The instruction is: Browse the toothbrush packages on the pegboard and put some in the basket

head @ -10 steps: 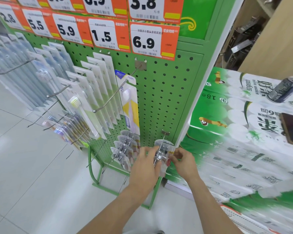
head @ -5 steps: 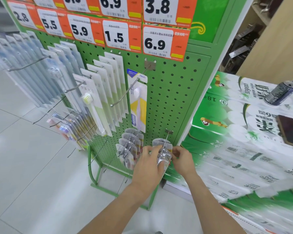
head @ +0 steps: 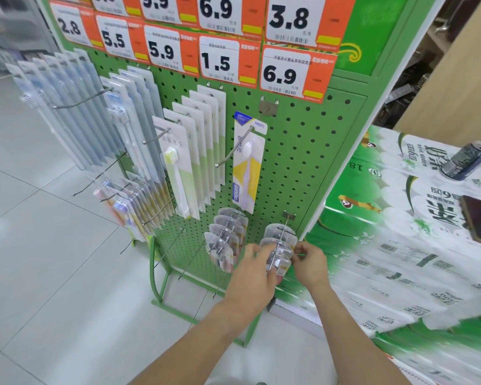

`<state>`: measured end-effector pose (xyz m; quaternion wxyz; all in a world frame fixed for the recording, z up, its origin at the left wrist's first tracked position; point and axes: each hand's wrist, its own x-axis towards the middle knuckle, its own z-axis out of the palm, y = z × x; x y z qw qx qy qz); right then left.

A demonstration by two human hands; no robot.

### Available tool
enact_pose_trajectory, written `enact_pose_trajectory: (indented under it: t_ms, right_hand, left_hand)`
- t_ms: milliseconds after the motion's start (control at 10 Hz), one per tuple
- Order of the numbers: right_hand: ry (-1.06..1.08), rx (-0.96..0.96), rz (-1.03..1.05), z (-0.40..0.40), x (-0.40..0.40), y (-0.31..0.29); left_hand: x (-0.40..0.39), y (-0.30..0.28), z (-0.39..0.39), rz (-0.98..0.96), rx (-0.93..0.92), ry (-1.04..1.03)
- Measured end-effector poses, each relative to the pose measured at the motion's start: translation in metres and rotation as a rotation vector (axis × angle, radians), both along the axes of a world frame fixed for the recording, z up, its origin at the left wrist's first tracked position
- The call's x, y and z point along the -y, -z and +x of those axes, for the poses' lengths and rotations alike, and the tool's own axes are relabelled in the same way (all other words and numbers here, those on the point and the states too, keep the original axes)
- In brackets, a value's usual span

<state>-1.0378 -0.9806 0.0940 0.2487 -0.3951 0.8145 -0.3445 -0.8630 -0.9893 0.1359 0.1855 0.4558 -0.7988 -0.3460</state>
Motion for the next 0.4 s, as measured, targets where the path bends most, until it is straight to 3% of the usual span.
enact_pose_trajectory:
  t_ms: [300, 400]
  right_hand:
    - [0.056, 0.097, 0.053, -0.007, -0.010, 0.005]
    - [0.062, 0.077, 0.106, -0.003, -0.029, 0.014]
  left_hand:
    - [-0.009, -0.005, 0.009, -0.020, -0.028, -0.003]
    - [-0.013, -0.001, 0.018, -0.047, -0.020, -0.090]
